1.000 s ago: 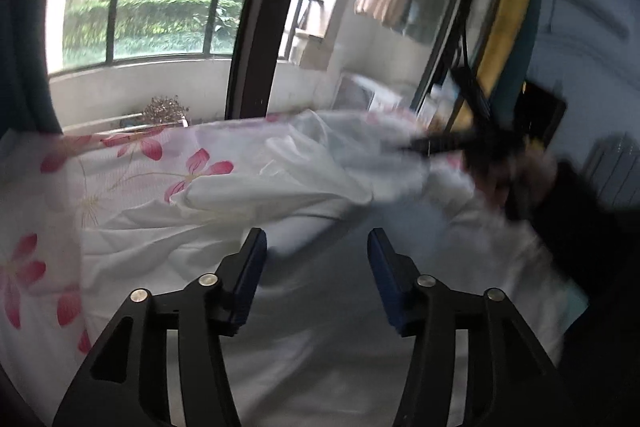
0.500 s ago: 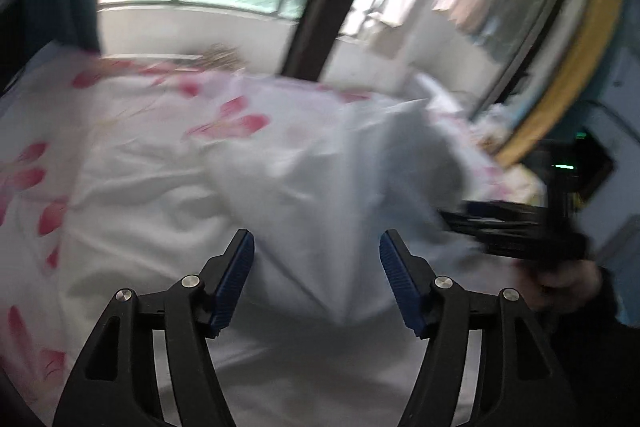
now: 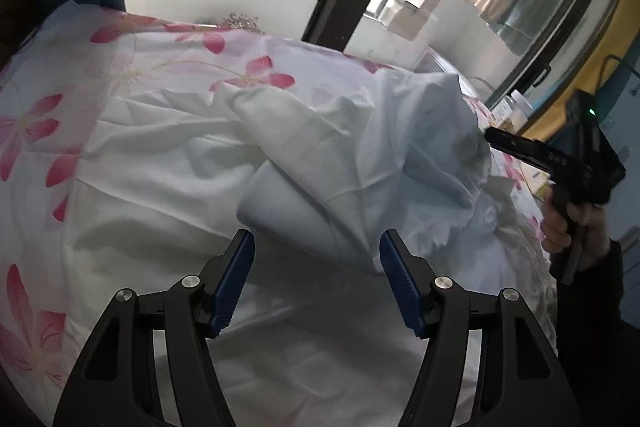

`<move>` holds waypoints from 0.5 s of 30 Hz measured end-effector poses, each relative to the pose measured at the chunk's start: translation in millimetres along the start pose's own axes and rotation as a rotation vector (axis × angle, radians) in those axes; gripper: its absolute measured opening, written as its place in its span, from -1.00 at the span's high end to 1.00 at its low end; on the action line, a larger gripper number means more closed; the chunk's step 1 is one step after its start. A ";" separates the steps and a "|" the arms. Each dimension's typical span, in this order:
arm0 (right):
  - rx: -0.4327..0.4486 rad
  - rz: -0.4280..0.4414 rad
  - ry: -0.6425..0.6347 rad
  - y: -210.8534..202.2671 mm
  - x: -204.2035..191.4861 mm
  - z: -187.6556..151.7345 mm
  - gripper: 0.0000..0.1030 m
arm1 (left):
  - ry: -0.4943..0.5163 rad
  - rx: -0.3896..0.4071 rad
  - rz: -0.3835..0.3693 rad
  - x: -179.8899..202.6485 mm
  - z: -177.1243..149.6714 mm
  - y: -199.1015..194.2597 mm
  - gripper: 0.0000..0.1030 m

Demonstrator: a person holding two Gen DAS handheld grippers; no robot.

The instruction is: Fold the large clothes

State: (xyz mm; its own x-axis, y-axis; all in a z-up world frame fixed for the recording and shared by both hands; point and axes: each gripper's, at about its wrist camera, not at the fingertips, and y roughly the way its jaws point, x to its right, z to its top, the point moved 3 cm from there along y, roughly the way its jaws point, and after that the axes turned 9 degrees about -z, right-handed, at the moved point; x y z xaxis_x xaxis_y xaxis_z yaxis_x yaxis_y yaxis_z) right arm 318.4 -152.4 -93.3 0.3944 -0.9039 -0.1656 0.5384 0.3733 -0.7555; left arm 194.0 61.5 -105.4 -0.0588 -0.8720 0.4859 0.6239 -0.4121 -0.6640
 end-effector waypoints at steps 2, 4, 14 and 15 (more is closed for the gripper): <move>-0.015 0.015 -0.001 10.3 -3.6 -3.0 0.12 | -0.003 -0.010 0.006 -4.5 -2.2 4.8 -0.14; -0.046 -0.004 -0.026 19.0 -8.3 -9.6 0.66 | -0.009 -0.020 0.004 -6.9 -2.0 7.7 0.43; -0.033 -0.054 -0.100 1.6 -13.3 -47.1 0.73 | -0.033 0.015 0.085 -33.0 12.4 6.9 0.52; -0.036 -0.058 -0.097 1.2 -12.8 -51.0 0.73 | -0.029 0.018 0.096 -32.7 12.9 4.8 0.49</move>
State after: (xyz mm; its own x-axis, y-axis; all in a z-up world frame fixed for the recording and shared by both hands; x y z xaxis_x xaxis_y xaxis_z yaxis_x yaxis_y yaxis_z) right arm 276.0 -151.0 -124.4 0.4341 -0.8989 -0.0599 0.5363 0.3113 -0.7845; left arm 209.0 91.4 -117.1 0.0248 -0.8991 0.4370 0.6392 -0.3218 -0.6984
